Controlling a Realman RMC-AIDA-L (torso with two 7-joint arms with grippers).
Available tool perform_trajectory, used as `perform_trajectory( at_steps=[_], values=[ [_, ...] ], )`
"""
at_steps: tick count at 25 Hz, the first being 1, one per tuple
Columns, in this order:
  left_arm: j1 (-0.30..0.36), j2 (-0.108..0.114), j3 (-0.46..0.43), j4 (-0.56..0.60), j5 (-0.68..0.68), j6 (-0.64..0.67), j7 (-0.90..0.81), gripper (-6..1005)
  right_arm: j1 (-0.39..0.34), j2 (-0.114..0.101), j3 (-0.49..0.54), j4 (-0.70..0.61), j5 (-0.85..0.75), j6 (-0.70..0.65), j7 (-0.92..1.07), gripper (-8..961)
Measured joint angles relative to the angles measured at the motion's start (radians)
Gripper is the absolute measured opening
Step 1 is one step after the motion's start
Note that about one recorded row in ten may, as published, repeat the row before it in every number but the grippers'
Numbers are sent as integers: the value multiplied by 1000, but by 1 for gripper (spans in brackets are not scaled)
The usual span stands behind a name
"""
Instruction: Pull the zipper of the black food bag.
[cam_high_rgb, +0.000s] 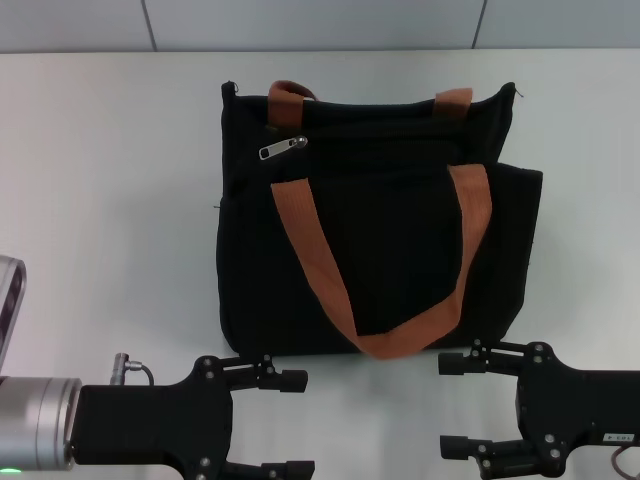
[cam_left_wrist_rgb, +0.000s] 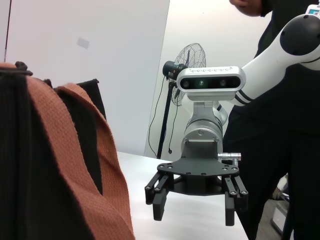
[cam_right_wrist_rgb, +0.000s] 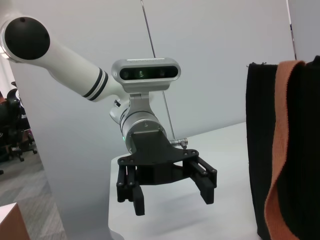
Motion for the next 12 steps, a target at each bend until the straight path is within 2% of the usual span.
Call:
perform_trajectory(
  at_steps=[12],
  values=[
    [1, 0, 0, 0, 0, 0, 0, 804, 2, 0, 3, 2, 0, 0, 0, 799]
  ],
)
